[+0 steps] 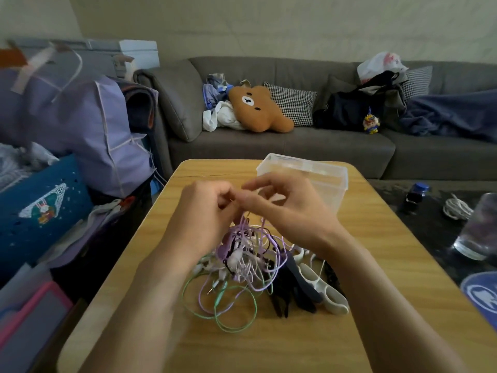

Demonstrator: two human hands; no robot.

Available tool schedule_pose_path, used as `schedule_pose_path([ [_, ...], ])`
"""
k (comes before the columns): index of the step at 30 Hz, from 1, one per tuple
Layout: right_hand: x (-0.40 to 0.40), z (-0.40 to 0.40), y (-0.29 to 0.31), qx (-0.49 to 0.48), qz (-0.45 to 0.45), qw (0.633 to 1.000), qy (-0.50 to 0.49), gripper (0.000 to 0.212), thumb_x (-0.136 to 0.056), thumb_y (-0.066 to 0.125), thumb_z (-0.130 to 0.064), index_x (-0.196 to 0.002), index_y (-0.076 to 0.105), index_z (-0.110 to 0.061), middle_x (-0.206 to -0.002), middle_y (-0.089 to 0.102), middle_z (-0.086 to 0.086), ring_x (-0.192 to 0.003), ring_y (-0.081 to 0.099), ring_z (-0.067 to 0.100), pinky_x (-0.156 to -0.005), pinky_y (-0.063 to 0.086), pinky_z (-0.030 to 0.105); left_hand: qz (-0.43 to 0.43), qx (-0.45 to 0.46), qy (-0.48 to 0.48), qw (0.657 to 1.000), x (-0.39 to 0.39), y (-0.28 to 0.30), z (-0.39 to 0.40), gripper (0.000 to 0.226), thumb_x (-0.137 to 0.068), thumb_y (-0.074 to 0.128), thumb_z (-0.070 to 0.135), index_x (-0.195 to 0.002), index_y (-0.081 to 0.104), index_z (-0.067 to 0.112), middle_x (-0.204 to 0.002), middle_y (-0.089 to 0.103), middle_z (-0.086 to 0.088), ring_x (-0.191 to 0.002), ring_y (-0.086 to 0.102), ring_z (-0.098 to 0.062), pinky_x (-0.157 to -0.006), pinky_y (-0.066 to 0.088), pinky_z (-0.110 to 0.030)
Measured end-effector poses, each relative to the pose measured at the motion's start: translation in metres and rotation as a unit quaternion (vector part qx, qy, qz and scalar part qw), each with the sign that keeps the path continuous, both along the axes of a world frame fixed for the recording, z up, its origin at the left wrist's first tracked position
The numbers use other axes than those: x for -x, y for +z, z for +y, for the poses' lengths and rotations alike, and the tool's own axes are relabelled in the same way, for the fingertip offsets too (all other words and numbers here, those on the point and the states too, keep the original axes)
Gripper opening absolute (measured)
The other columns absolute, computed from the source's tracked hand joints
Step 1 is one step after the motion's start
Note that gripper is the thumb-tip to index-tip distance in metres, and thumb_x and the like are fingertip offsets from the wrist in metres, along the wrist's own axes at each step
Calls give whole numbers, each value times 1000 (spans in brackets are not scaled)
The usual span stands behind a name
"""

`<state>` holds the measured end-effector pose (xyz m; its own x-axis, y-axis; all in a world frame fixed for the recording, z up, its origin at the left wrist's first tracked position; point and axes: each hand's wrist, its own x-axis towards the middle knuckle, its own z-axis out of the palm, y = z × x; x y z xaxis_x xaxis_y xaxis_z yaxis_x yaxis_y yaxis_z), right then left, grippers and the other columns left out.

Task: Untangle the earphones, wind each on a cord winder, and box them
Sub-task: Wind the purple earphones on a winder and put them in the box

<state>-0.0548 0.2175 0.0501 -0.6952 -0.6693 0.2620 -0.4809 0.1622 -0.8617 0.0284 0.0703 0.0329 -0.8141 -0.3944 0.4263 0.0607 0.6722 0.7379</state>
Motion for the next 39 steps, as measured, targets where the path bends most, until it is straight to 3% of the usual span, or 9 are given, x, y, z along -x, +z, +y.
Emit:
schedule_pose_path([
  [5, 4, 4, -3, -62, 33, 998, -3, 30, -83, 76, -49, -88, 77, -20, -50, 56, -12, -44, 41, 2, -48, 31, 19, 3, -37, -5, 999, 1, 1, 4, 5, -81, 79, 12, -82, 77, 17, -65, 73, 9, -60, 70, -3, -57, 57, -24],
  [12, 11, 20, 6, -102, 45, 991, 68, 17, -93, 70, -25, -95, 82, -13, -73, 75, -3, -45, 50, -2, -49, 35, 9, -29, -52, -48, 997, 0, -2, 2, 11, -77, 84, 24, -76, 75, 17, -67, 74, 2, -61, 71, -13, -56, 58, -32],
  [17, 18, 20, 5, -48, 7, 999, 1, 19, -95, 66, -22, -85, 79, -14, -70, 74, -5, -53, 50, 5, -55, 42, 22, -73, -64, -79, 992, -7, 2, -8, 35, -59, 84, 40, -88, 75, 23, -76, 75, 5, -63, 67, -14, -60, 55, -27],
  [23, 11, 12, 5, 37, -69, 995, -65, 26, -100, 55, -15, -82, 73, -9, -67, 70, -2, -58, 58, 3, -55, 44, 14, -34, -65, -59, 996, -9, 3, -20, 3, -83, 74, 27, -85, 74, 26, -72, 75, 7, -61, 69, -8, -60, 54, -20],
  [28, -3, -10, -3, 86, -157, 981, -74, 26, -100, 39, -10, -87, 60, -2, -83, 74, 9, -64, 68, 19, -61, 47, 36, -44, -105, -52, 992, -7, 0, -17, 8, -92, 67, 24, -85, 71, 22, -70, 74, -6, -61, 66, -13, -63, 54, -33],
  [30, -4, -12, -4, 124, -205, 968, -74, 26, -101, 41, -10, -85, 61, -2, -73, 71, 9, -60, 65, 20, -59, 47, 35, -32, -163, -57, 984, -7, 0, -15, 15, -88, 67, 34, -83, 72, 21, -70, 73, -8, -60, 63, -13, -63, 50, -30],
  [33, -4, -11, -4, 156, -252, 952, -72, 31, -103, 45, -13, -82, 64, -3, -69, 71, 6, -58, 64, 16, -55, 48, 28, -54, -249, -95, 962, -10, 1, -21, 39, -78, 68, 58, -85, 78, 21, -88, 72, -22, -78, 64, -36, -83, 53, -44],
  [36, -5, -10, -3, 179, -279, 941, -75, 31, -104, 46, -15, -80, 64, -5, -72, 74, 7, -58, 64, 14, -58, 48, 29, -86, -312, -183, 928, -16, 4, -26, 41, -77, 73, 41, -105, 75, 10, -82, 70, -12, -79, 64, -25, -74, 54, -34],
  [39, -5, -7, 0, 186, -282, 937, -83, 32, -104, 47, -15, -79, 63, -6, -73, 75, 7, -59, 66, 16, -61, 49, 31, -89, -292, -226, 925, -21, 7, -27, 38, -78, 77, 14, -115, 70, 10, -97, 76, -11, -90, 72, -21, -78, 58, -29],
])
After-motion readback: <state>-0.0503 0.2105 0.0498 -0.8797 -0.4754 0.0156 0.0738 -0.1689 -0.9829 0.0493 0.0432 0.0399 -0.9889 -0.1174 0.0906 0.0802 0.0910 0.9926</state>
